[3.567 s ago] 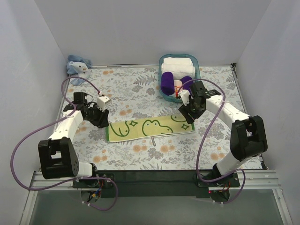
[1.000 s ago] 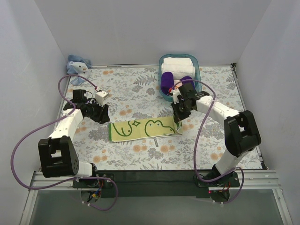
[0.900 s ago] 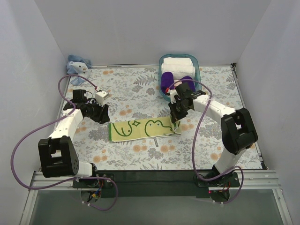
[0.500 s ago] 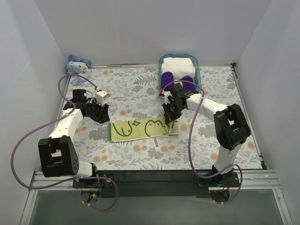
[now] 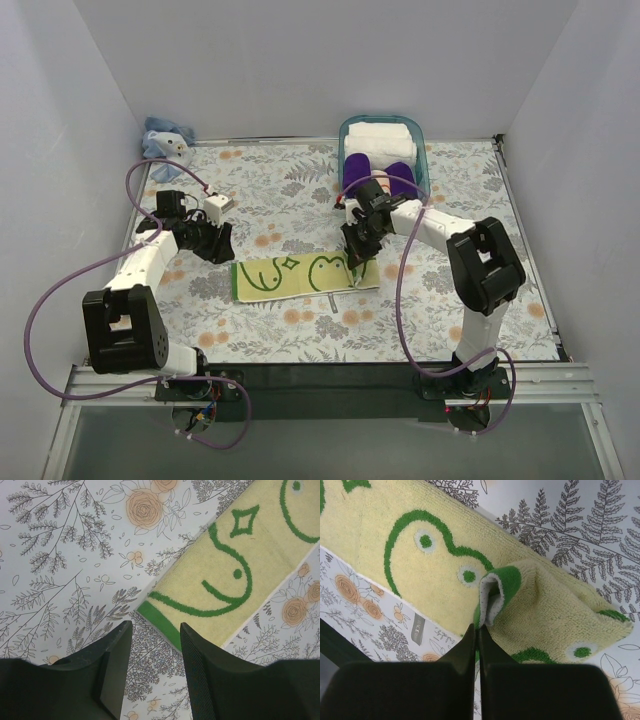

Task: Roll the towels
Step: Fold the towel

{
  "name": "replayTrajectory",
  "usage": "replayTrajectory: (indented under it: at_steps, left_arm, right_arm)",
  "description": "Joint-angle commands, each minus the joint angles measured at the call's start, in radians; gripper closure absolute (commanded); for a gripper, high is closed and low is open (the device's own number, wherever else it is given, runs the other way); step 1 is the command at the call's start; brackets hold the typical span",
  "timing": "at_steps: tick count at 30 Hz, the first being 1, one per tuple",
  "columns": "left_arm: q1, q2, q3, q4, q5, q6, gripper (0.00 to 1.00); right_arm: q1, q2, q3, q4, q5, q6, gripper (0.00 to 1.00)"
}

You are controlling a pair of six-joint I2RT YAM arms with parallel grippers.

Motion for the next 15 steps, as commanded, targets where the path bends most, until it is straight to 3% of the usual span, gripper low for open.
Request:
replayTrajectory:
  at_steps: [1, 7, 8, 15]
  left_arm:
    - [-0.003, -0.02, 0.017, 0.007, 0.025, 0.008, 0.59]
    - [-0.004, -0.028, 0.032, -0.02, 0.065, 0.002, 0.6]
    - [-0.006, -0.028, 0.035, -0.028, 0.069, 0.0, 0.6]
    - [-0.05, -0.056, 0.029, -0.066, 0.071, 0.011, 0.6]
  right_arm:
    - [0.007, 0.039, 0.059, 0.009, -0.039, 0.014, 0.99]
    - [0.007, 0.079, 0.064, 0.009, -0.069, 0.011, 0.93]
    - [0.006, 0.08, 0.064, 0.009, -0.076, 0.009, 0.86]
    - [0.007, -0.001, 0.084, -0.017, -0.115, -0.034, 0.65]
